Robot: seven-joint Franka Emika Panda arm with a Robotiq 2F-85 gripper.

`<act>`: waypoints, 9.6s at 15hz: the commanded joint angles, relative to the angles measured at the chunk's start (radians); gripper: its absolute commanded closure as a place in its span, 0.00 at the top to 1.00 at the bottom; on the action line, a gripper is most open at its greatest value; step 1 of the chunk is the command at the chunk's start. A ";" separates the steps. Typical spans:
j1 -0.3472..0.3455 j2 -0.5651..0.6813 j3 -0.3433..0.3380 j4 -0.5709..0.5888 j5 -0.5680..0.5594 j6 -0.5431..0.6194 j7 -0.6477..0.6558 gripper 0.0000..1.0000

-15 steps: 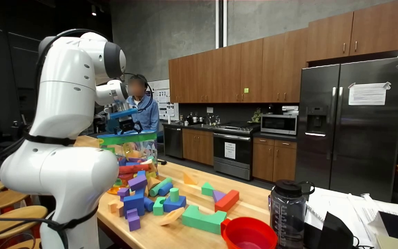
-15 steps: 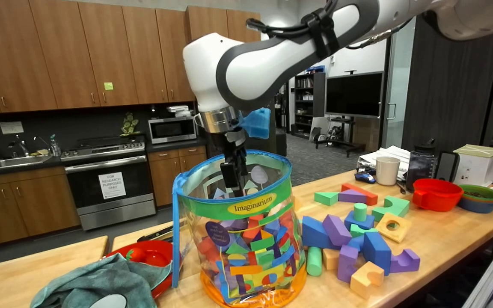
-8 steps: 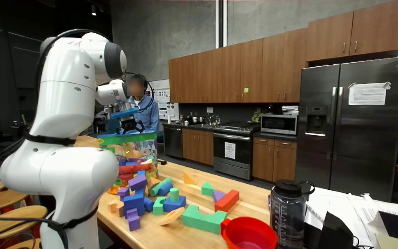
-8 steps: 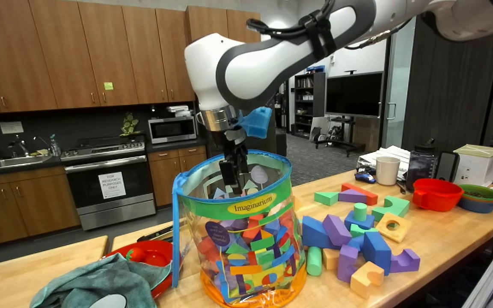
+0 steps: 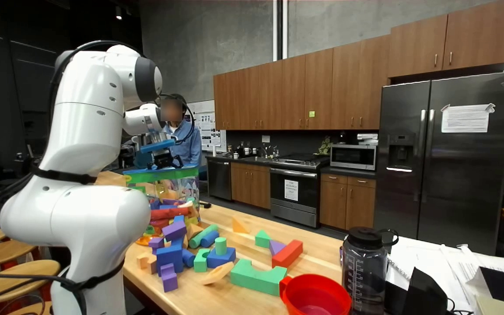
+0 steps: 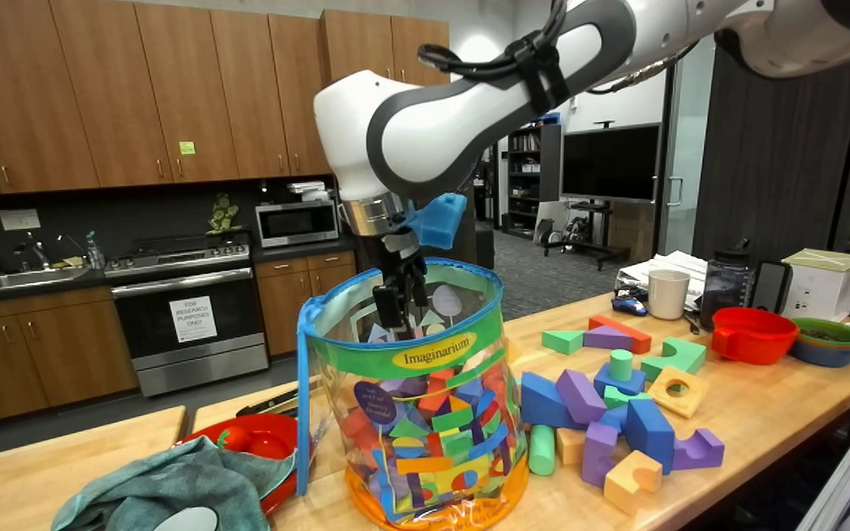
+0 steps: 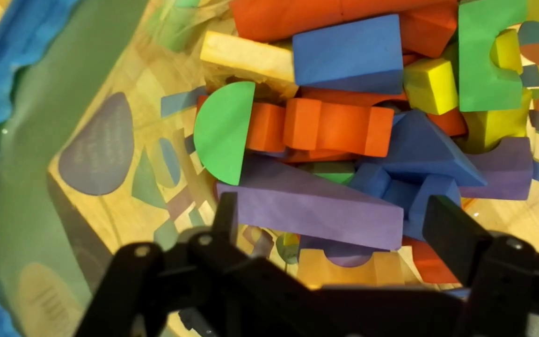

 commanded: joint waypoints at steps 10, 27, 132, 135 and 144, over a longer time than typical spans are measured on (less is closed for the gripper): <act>0.025 0.040 -0.014 0.022 -0.008 -0.025 0.044 1.00; 0.044 0.042 -0.011 0.008 -0.002 -0.024 0.061 1.00; 0.195 0.443 -0.111 0.517 0.036 -0.408 0.177 1.00; 0.213 0.478 -0.129 0.560 0.046 -0.455 0.206 1.00; 0.186 0.466 -0.162 0.547 0.037 -0.542 0.291 1.00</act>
